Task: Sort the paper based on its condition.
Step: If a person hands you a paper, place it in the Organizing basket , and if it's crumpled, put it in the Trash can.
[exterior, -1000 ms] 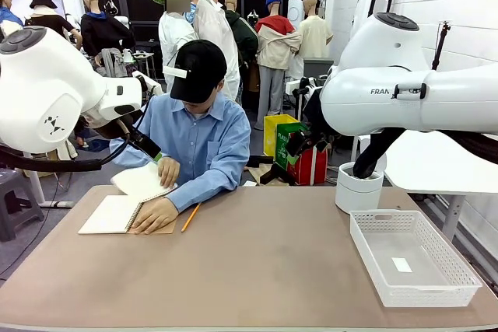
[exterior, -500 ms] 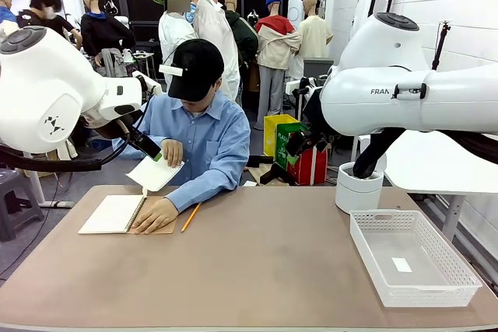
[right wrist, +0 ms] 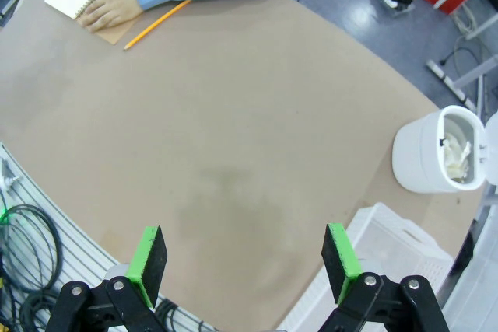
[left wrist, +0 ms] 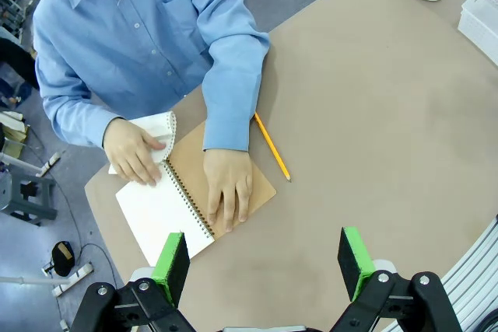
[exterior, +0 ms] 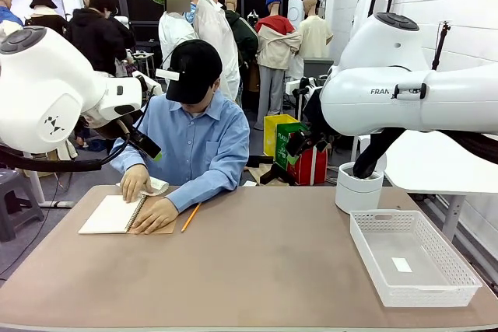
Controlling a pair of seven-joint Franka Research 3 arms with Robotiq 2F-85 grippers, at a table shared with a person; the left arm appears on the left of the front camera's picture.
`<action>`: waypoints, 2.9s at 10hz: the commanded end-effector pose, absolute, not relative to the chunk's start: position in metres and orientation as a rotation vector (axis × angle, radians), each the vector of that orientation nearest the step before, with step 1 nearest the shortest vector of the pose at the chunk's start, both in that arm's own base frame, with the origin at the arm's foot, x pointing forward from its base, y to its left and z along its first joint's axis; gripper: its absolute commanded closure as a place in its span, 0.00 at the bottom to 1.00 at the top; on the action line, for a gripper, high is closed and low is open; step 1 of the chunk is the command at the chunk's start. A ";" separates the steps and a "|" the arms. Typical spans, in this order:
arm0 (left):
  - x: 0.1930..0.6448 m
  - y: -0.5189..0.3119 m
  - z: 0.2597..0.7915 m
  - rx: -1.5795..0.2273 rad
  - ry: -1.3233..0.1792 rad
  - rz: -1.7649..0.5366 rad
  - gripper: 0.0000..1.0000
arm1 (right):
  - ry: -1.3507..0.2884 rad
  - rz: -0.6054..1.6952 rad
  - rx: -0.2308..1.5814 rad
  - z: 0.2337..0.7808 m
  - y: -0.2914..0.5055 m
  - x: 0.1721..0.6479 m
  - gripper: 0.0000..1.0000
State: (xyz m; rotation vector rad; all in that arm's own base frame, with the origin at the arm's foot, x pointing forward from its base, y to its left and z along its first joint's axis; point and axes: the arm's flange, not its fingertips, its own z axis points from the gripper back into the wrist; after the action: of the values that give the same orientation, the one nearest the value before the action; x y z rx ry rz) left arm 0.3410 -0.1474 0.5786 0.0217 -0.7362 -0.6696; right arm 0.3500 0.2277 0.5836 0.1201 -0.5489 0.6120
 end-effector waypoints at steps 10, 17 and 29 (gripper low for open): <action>0.341 -0.147 0.578 0.024 -0.737 -0.673 0.00 | -0.548 0.612 0.119 0.583 0.228 0.350 0.00; 0.341 -0.147 0.578 0.024 -0.737 -0.673 0.00 | -0.548 0.612 0.119 0.583 0.228 0.350 0.00; 0.341 -0.147 0.578 0.024 -0.737 -0.673 0.00 | -0.548 0.612 0.119 0.583 0.228 0.350 0.00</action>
State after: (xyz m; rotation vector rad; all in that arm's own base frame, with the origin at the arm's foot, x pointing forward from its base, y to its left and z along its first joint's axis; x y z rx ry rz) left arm 0.3410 -0.1474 0.5786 0.0217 -0.7362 -0.6696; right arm 0.3500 0.2277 0.5836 0.1202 -0.5489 0.6120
